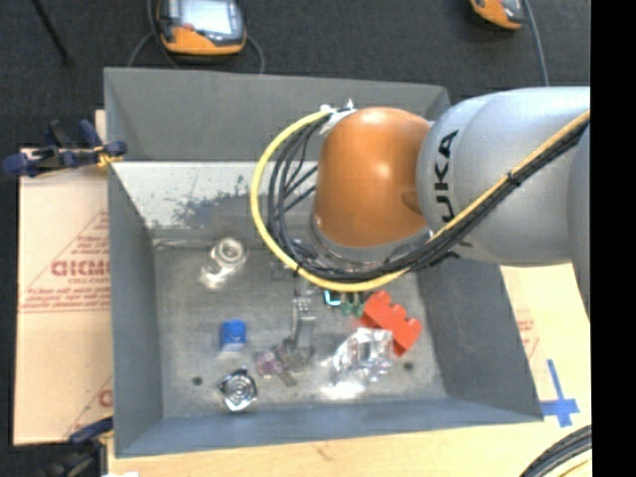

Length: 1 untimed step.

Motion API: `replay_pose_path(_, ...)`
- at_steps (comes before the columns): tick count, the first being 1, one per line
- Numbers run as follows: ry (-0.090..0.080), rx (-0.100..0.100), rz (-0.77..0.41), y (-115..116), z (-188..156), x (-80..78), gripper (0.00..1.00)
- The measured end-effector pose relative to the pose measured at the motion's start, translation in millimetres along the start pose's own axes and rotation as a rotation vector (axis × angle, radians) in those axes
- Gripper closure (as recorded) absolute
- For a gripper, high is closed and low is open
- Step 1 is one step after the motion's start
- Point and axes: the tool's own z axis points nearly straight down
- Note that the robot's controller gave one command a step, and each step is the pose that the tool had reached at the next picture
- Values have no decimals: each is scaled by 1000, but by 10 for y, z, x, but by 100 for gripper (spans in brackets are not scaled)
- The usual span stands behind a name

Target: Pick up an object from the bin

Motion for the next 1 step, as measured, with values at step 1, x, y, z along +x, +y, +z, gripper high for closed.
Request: replay_pose_path(1, -2, 2, -424, 54, 1307, -69, 0)
